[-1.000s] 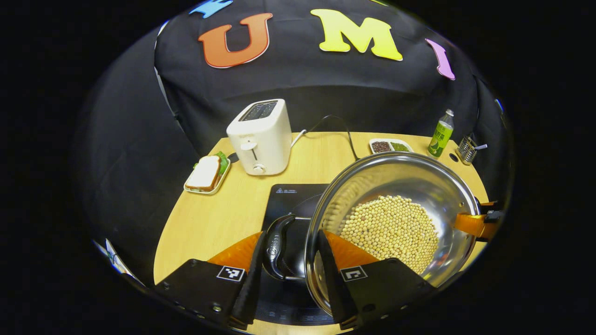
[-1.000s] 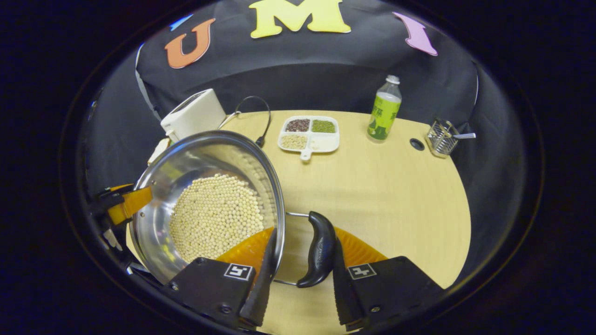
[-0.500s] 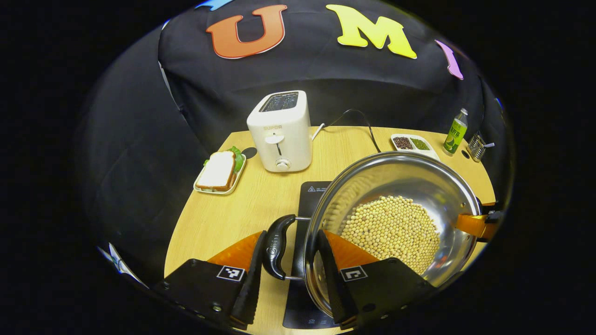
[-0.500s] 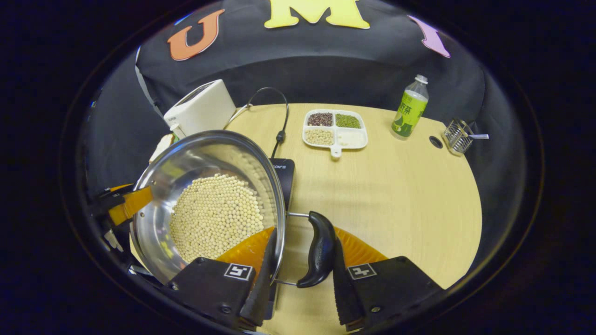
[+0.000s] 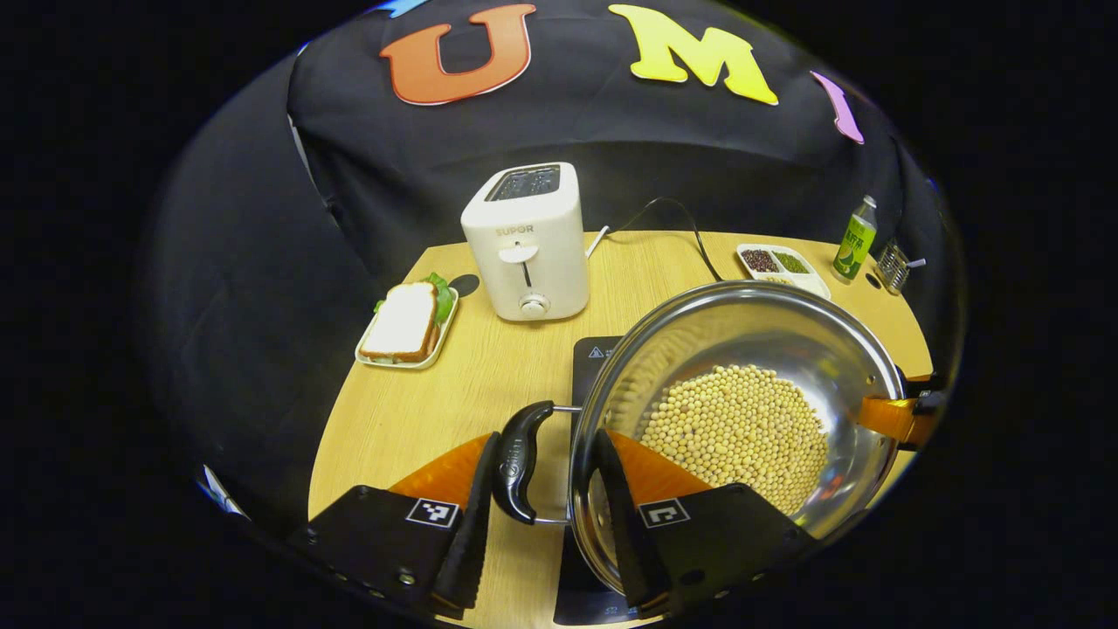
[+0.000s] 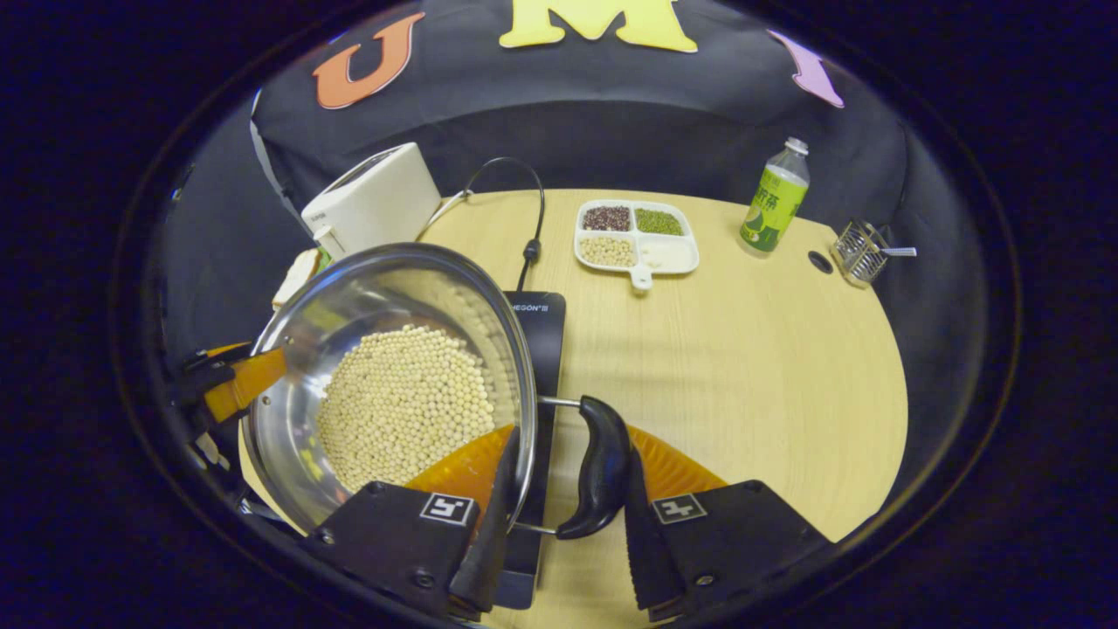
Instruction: First push the handle of the pot to place it horizontally, then grasp the pot with both hands and set it on the induction cooktop.
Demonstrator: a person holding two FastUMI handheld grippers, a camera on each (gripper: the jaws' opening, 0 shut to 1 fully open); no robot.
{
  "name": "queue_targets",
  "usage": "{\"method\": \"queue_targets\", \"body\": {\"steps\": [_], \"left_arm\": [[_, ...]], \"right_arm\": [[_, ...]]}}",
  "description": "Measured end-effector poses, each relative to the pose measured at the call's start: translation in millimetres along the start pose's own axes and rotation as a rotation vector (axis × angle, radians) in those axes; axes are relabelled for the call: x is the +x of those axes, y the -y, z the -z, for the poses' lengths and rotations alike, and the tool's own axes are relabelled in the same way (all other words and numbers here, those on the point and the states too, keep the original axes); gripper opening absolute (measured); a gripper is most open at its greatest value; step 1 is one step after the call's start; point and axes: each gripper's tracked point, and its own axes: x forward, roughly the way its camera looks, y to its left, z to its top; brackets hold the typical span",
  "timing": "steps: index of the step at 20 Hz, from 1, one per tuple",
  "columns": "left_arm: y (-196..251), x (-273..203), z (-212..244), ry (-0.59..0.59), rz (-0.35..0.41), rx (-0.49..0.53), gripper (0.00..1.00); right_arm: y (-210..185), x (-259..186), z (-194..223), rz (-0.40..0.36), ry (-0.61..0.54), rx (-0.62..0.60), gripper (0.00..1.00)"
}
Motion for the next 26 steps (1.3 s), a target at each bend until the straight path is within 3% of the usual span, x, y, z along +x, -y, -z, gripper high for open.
{"method": "queue_targets", "body": {"steps": [17, 18, 19, 20, 21, 22, 26], "left_arm": [[1, 5, 5, 0.055, -0.015, 0.013, 0.68], [6, 7, 17, 0.014, 0.017, 0.010, 0.72], [7, 9, 31, -0.017, 0.028, -0.004, 0.67], [4, 8, 28, 0.005, 0.014, -0.023, 1.00], [-4, 6, 20, 0.052, -0.012, -0.040, 0.99], [-8, 3, 16, 0.080, -0.025, -0.050, 0.97], [-14, -17, 0, 0.170, -0.055, -0.036, 0.96]], "right_arm": [[1, 7, 1, -0.007, 0.055, -0.041, 0.65], [2, 10, 8, -0.006, 0.030, -0.069, 0.77], [1, 12, 9, -0.018, 0.048, -0.043, 0.85], [-2, 6, 4, -0.036, 0.082, -0.013, 0.94], [2, 3, -2, -0.032, 0.130, -0.008, 0.94], [7, -3, -8, -0.032, 0.158, -0.021, 0.89], [9, -18, -16, -0.046, 0.208, -0.069, 0.89]]}}
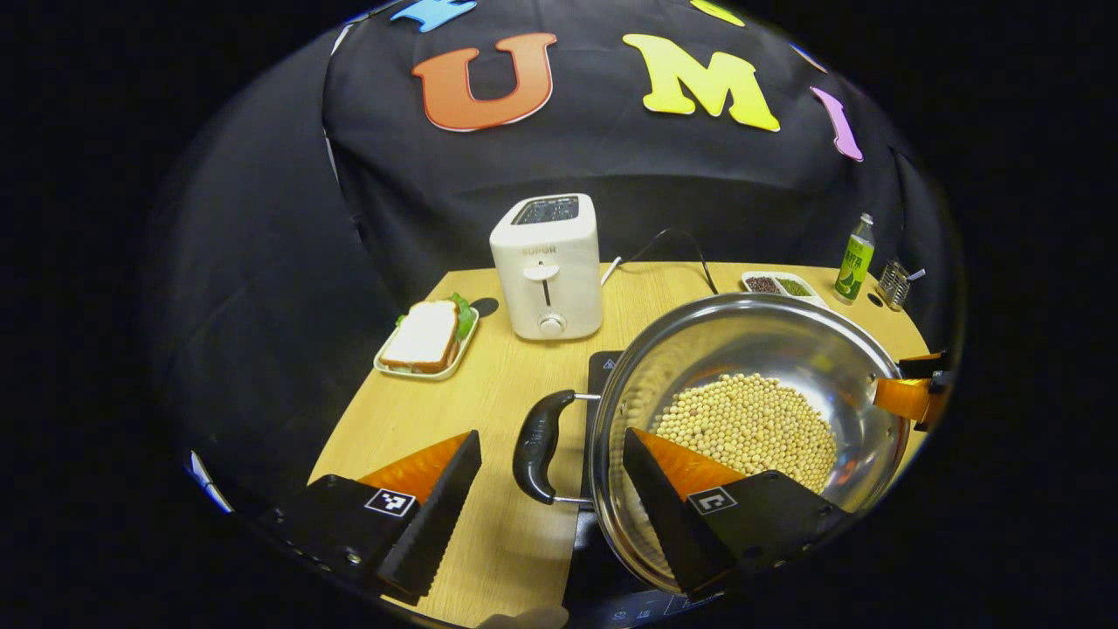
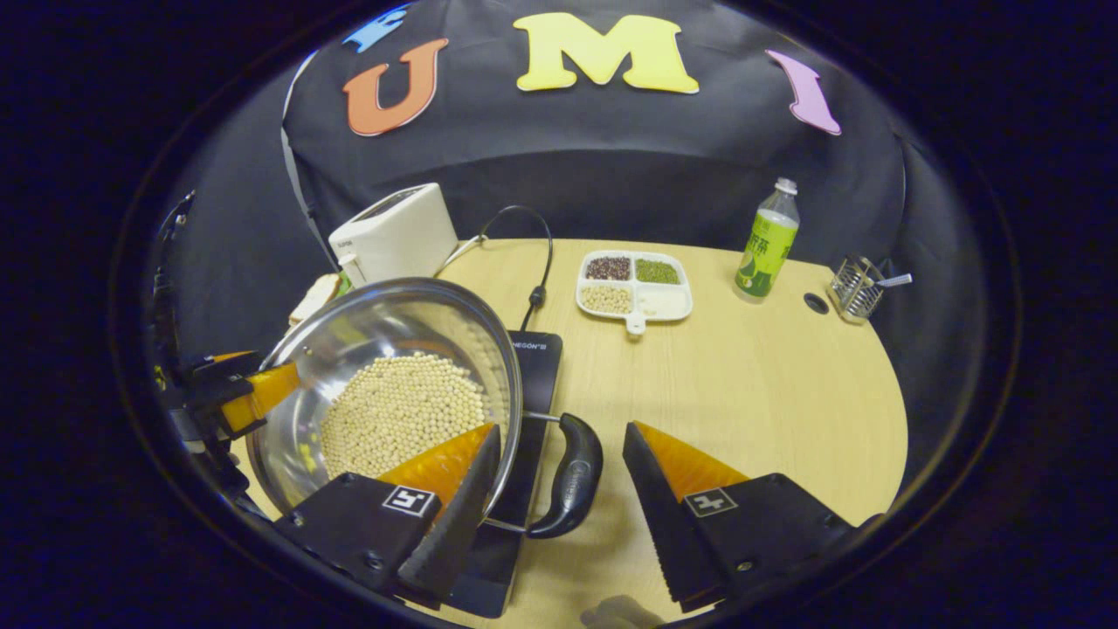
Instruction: First push the handle of the pot to place it horizontally, then grasp the pot with both hands and set it on the induction cooktop.
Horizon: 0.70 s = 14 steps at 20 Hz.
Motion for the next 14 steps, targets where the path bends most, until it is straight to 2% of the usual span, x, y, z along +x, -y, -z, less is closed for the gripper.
{"method": "queue_targets", "body": {"steps": [6, 14], "left_arm": [[6, -47, -28, 0.094, -0.006, 0.018, 0.97], [51, -138, -67, 0.243, 0.018, 0.036, 0.97]], "right_arm": [[8, -40, -17, -0.023, 0.089, -0.060, 0.89], [38, -122, -45, -0.028, 0.245, -0.128, 0.89]]}}
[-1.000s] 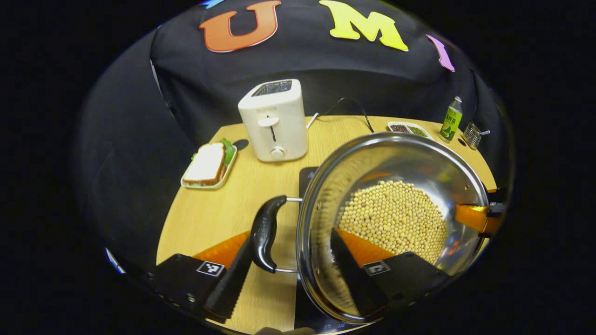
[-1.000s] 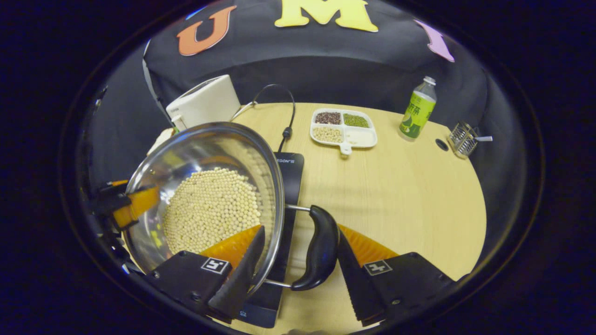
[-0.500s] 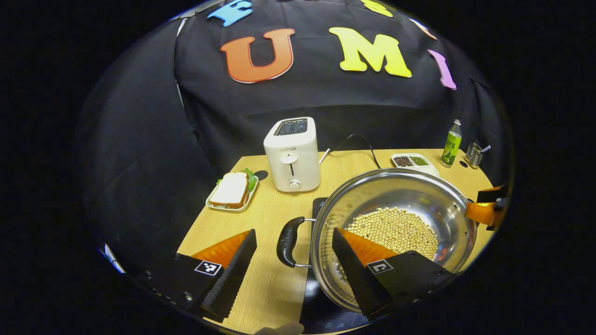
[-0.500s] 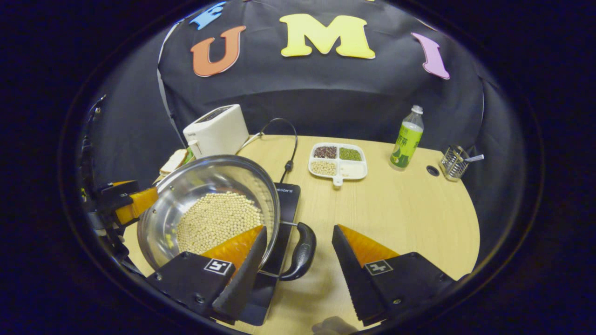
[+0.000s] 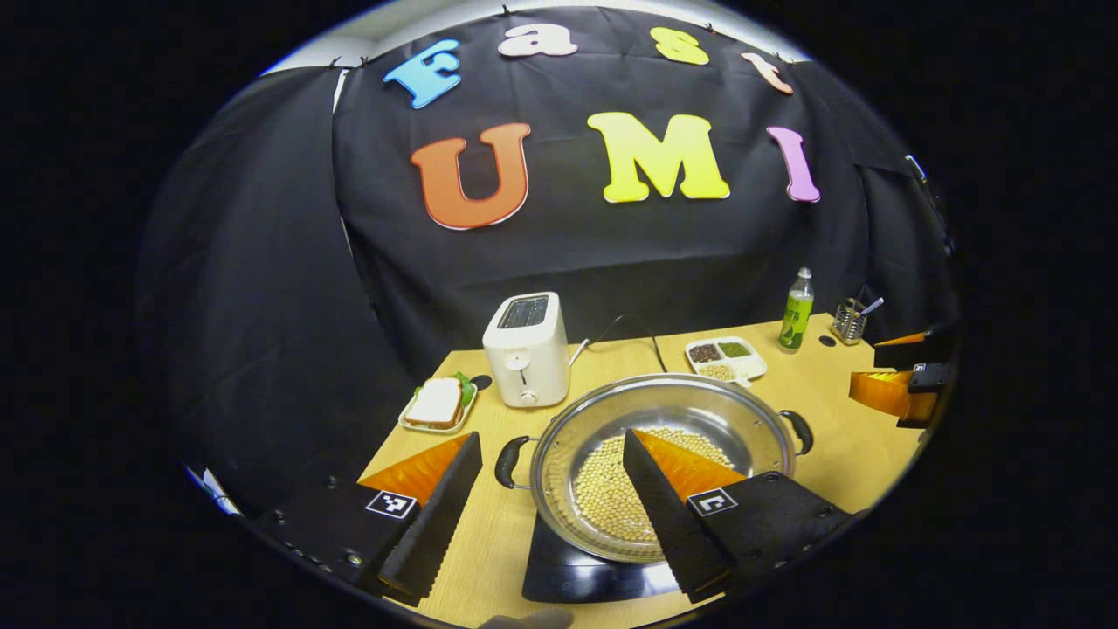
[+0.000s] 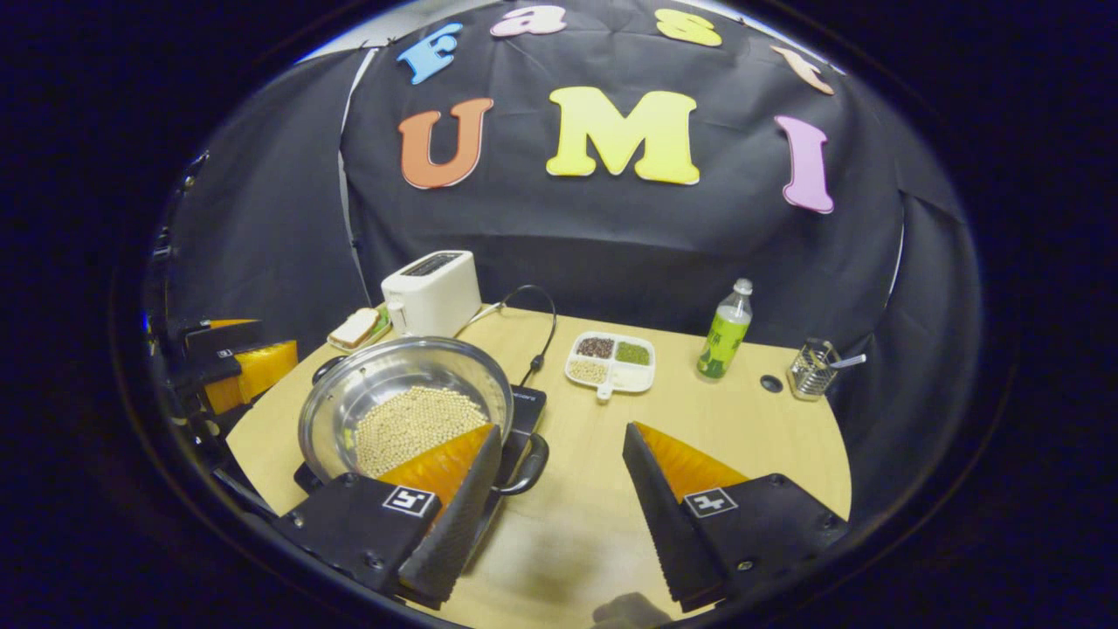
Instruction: First push the handle of the pot to place it horizontally, then grasp the pot with both hands and set it on the induction cooktop.
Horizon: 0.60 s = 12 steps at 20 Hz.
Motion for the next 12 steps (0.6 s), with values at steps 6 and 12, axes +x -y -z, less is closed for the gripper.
{"method": "queue_targets", "body": {"steps": [6, 12], "left_arm": [[54, -60, -43, 0.107, 0.001, -0.010, 0.97], [124, -140, -106, 0.254, 0.018, -0.058, 0.96]], "right_arm": [[37, -62, -27, 0.003, 0.104, -0.017, 0.89], [108, -161, -64, 0.053, 0.264, -0.041, 0.92]]}}
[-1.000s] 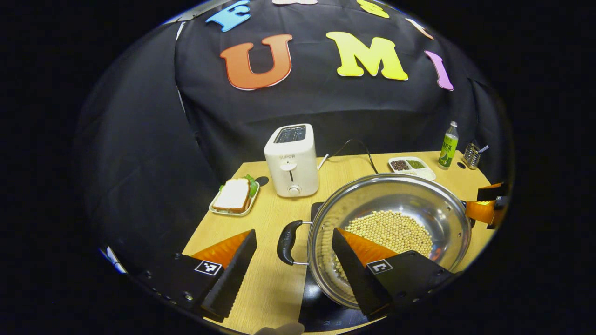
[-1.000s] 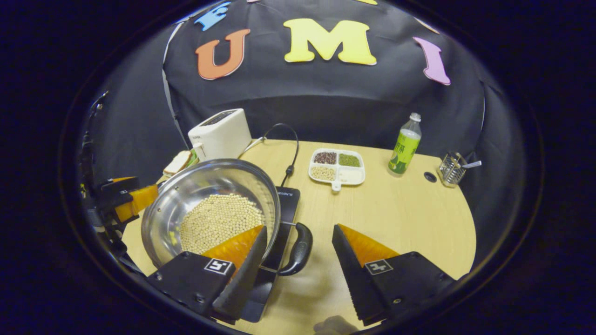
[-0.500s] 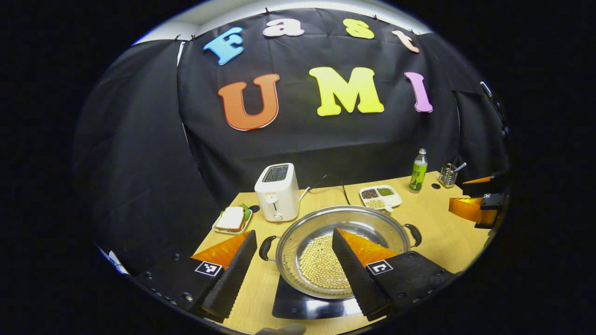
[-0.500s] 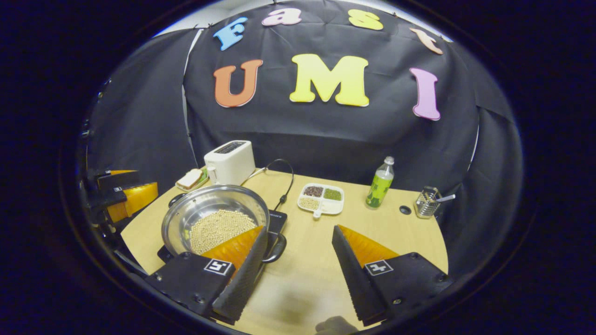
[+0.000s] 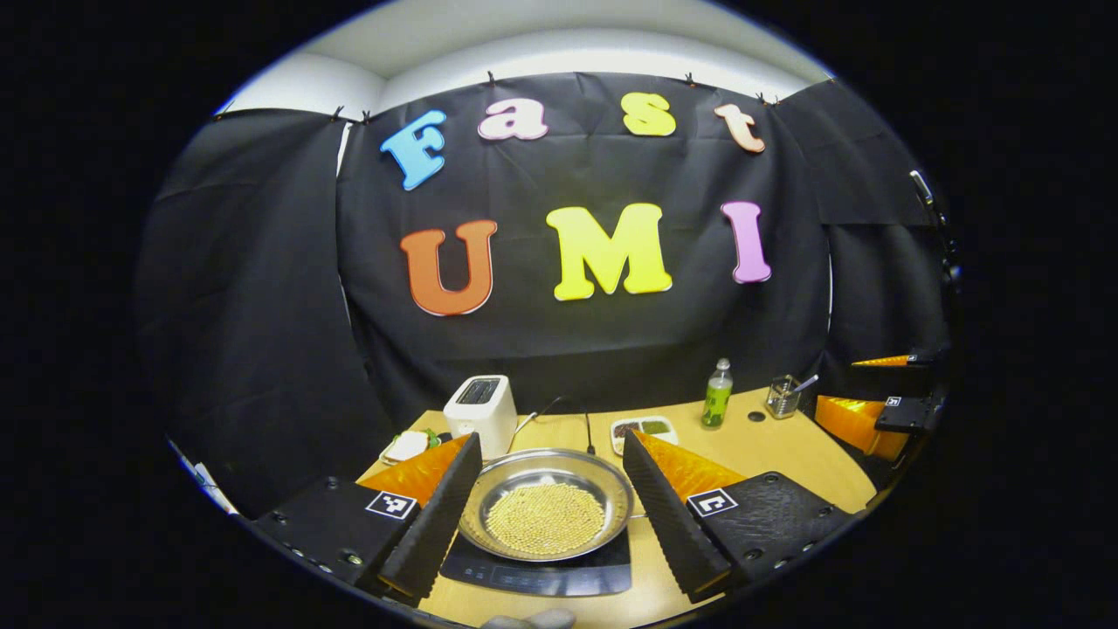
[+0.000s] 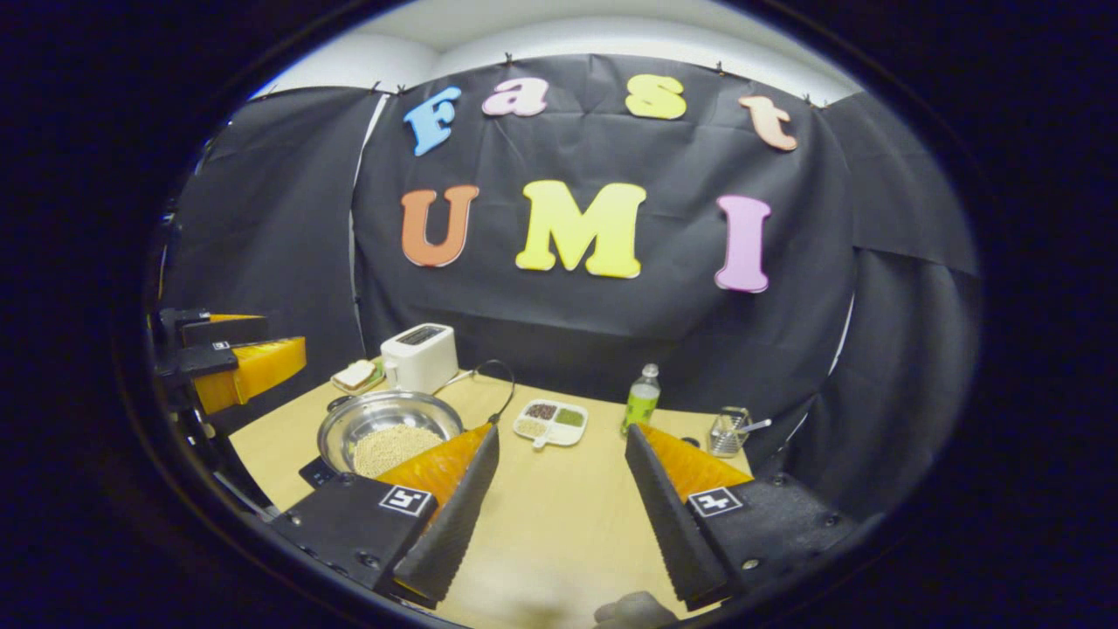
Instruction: First push the handle of the pot to place it horizontally, then grasp the pot with both hands and set it on the induction cooktop.
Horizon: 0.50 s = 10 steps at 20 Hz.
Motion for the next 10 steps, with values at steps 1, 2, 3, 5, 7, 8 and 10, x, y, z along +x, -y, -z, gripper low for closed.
{"method": "queue_targets", "body": {"steps": [1, 2, 3, 5, 7, 8, 10], "left_arm": [[14, -12, -13, 0.026, 0.004, -0.006, 0.96], [26, -25, -23, 0.053, 0.006, -0.011, 0.96], [40, -38, -35, 0.076, 0.012, -0.018, 0.96], [61, -58, -51, 0.118, 0.022, -0.034, 0.96], [83, -76, -63, 0.147, 0.035, -0.048, 0.96], [87, -84, -69, 0.163, 0.031, -0.050, 0.96], [101, -97, -78, 0.182, 0.041, -0.053, 0.96]], "right_arm": [[13, -16, -12, 0.011, 0.028, 0.002, 0.96], [30, -34, -24, 0.030, 0.064, 0.002, 1.00], [47, -51, -33, 0.046, 0.093, 0.003, 1.00], [79, -82, -54, 0.064, 0.149, 0.040, 1.00], [105, -108, -63, 0.080, 0.187, 0.084, 1.00], [116, -119, -67, 0.083, 0.198, 0.106, 1.00], [132, -137, -67, 0.093, 0.210, 0.139, 1.00]]}}
